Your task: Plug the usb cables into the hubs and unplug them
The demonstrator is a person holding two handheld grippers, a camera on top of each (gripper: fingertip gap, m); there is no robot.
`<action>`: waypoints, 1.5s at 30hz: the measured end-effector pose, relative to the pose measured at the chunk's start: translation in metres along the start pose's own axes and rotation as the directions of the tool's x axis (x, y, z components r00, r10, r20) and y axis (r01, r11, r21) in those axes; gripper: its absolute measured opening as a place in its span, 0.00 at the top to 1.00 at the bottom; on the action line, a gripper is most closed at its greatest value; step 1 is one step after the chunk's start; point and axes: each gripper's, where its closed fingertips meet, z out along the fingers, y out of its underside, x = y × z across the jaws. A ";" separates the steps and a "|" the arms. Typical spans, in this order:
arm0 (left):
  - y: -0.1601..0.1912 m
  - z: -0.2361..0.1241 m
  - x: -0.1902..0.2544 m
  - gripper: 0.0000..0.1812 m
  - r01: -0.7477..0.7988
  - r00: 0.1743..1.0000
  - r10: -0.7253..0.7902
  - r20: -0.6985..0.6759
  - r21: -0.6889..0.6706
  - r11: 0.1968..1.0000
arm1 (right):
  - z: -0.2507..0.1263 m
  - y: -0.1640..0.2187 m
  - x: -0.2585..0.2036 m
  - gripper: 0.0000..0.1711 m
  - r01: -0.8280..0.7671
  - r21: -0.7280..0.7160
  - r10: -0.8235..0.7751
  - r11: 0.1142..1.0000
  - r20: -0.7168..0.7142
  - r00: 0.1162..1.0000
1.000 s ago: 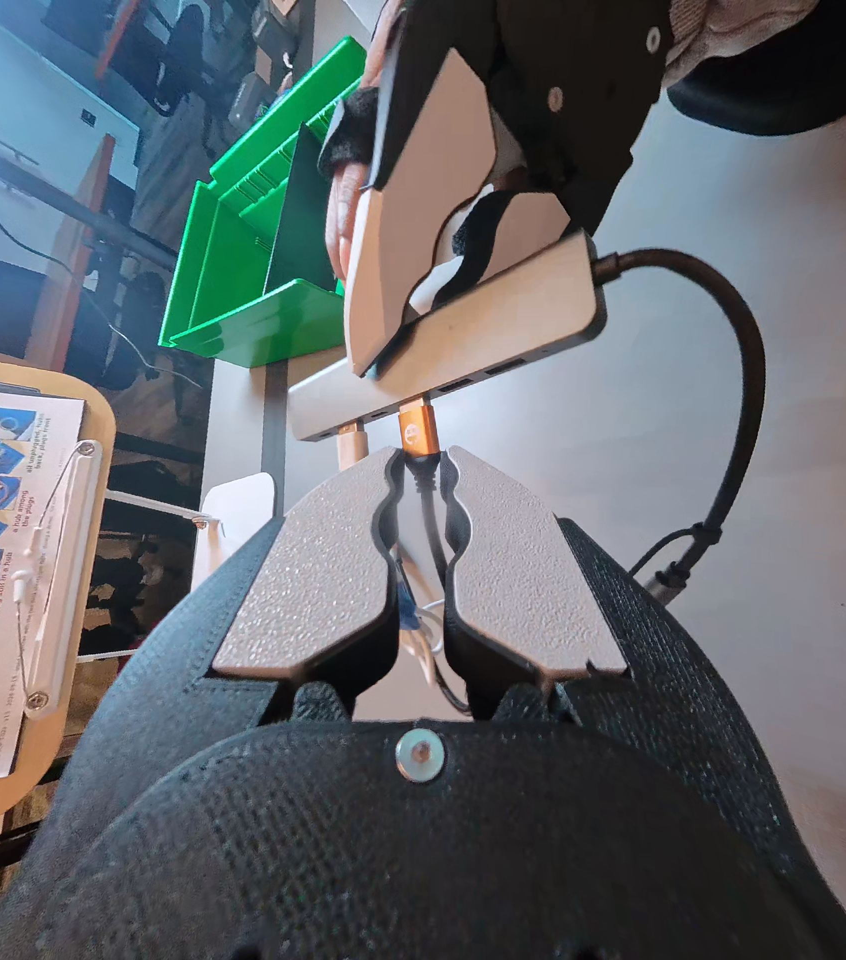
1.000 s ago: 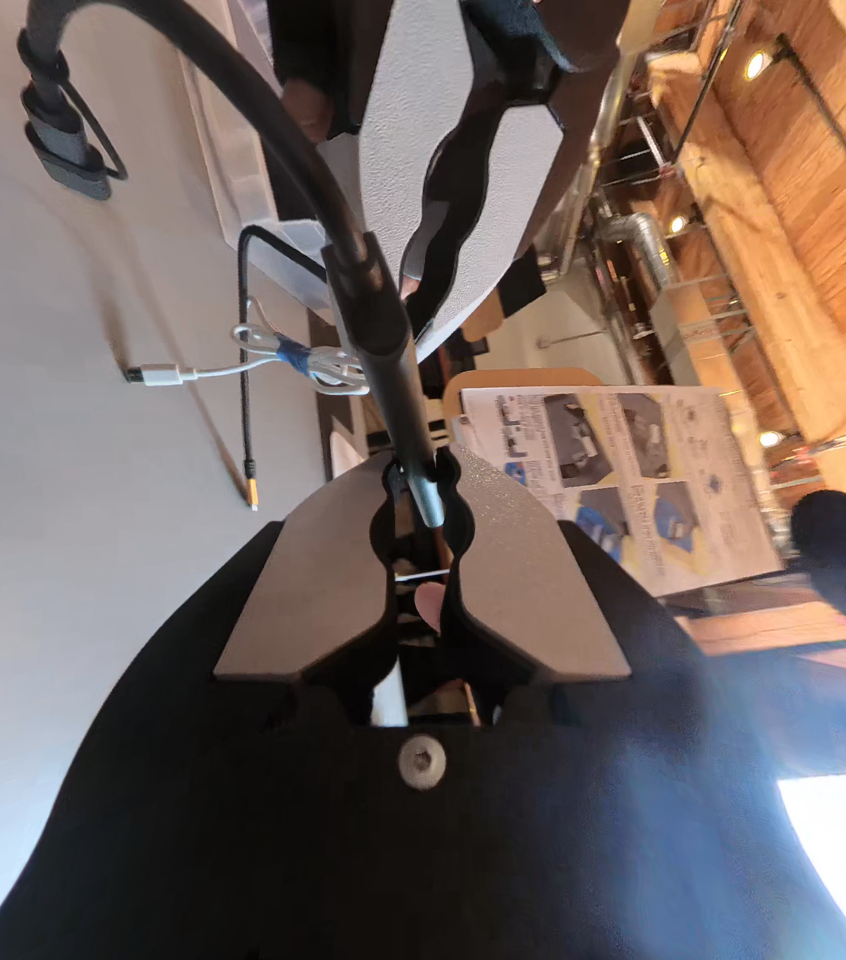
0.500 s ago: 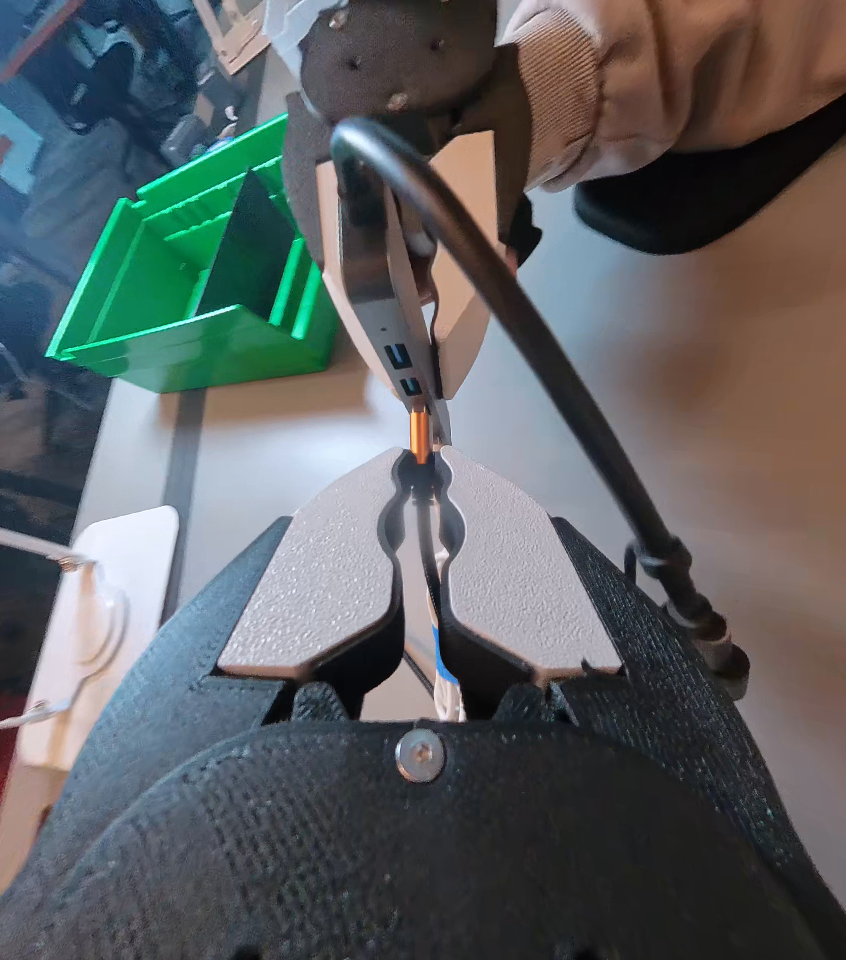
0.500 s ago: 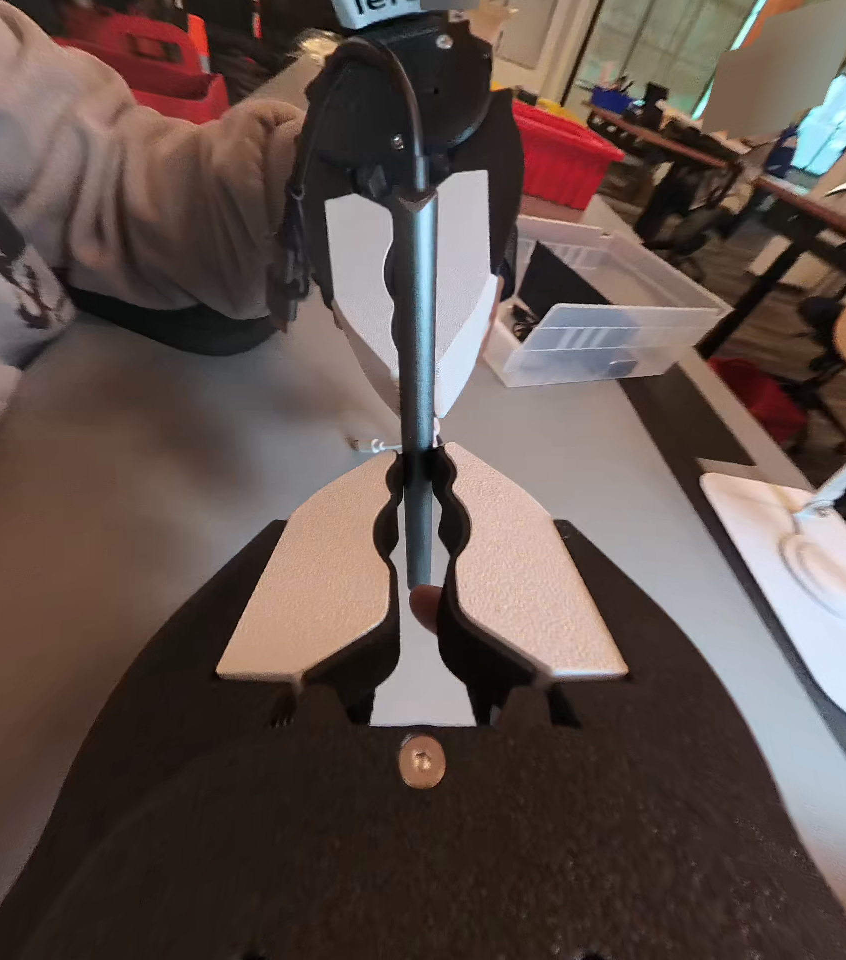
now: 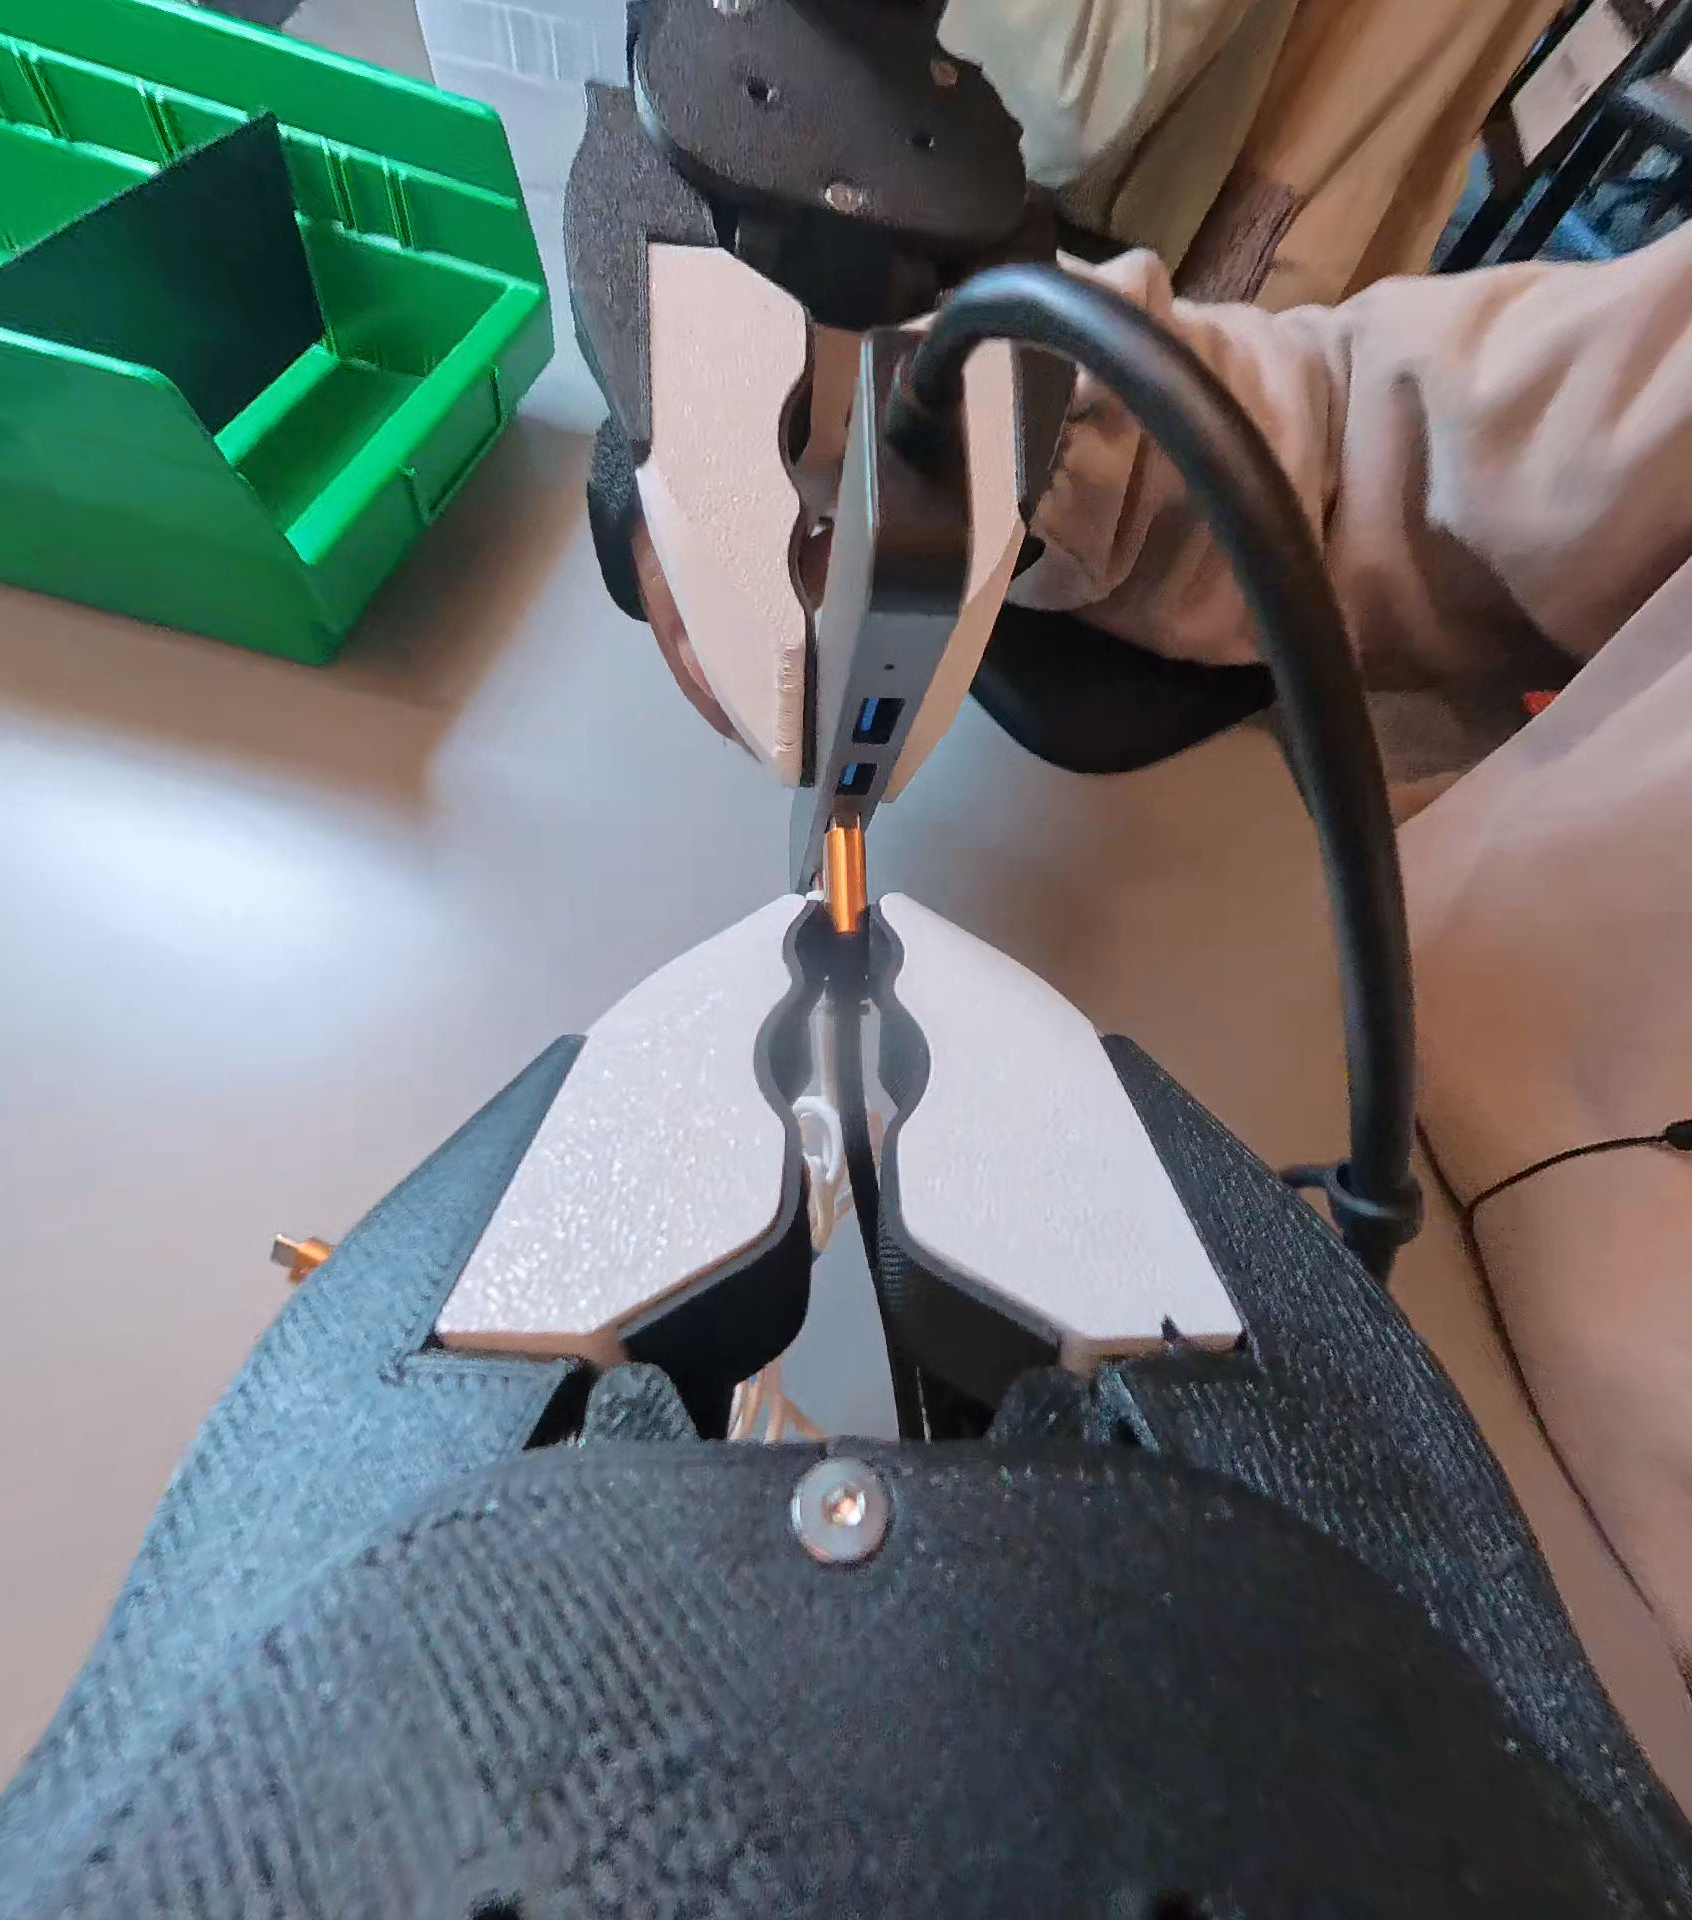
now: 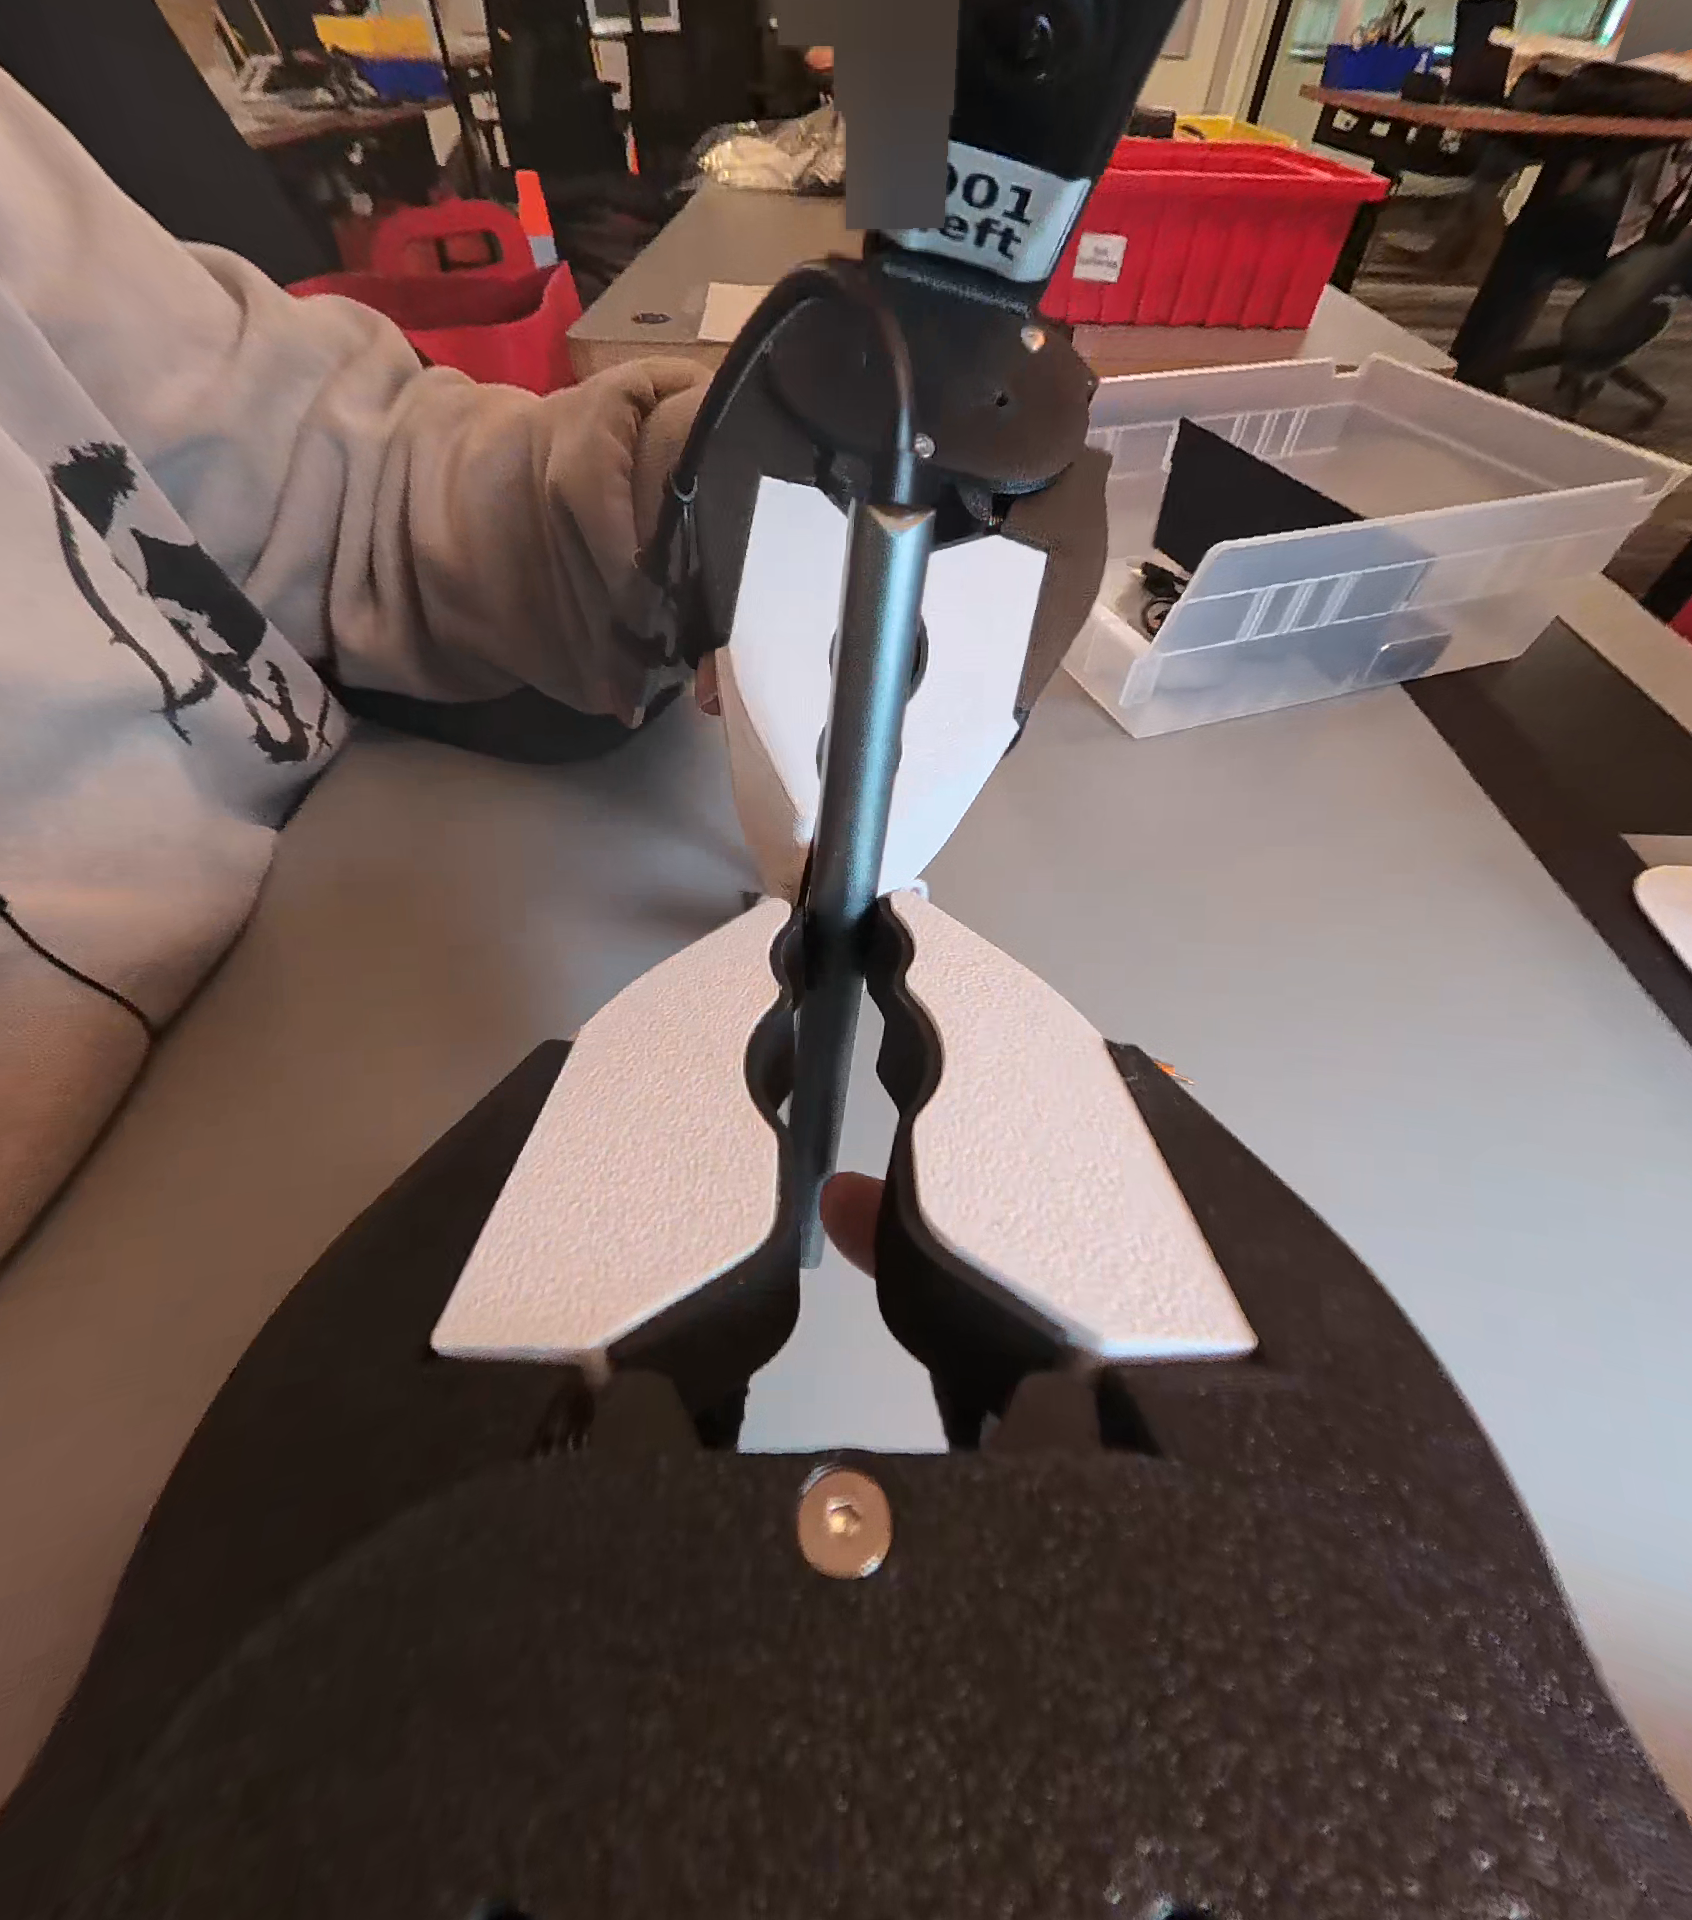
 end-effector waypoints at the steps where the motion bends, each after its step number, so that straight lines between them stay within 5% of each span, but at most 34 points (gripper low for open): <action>1: -0.001 0.000 0.001 0.96 -0.004 1.000 0.004 -0.010 0.020 1.000 | 0.000 -0.001 -0.001 0.94 -0.022 0.010 0.022 1.000 0.020 1.000; 7: 0.010 0.002 0.009 0.96 0.006 1.000 -0.006 -0.014 0.013 1.000 | 0.008 0.009 -0.010 0.94 -0.182 0.047 0.174 0.982 0.133 0.976; 14: 0.034 0.002 0.010 0.97 0.136 0.988 -0.141 -0.063 -0.071 0.988 | 0.025 0.022 -0.012 0.94 -0.181 0.022 0.176 0.983 0.144 0.974; 21: 0.032 0.009 0.007 0.97 0.208 0.974 -0.205 -0.095 0.013 0.978 | 0.021 0.025 -0.009 0.94 -0.210 0.045 0.201 0.977 0.154 0.967; 45: 0.028 0.009 0.007 0.96 0.116 0.992 -0.116 -0.045 -0.006 0.993 | 0.017 0.021 -0.011 0.94 -0.140 0.052 0.133 0.989 0.122 0.984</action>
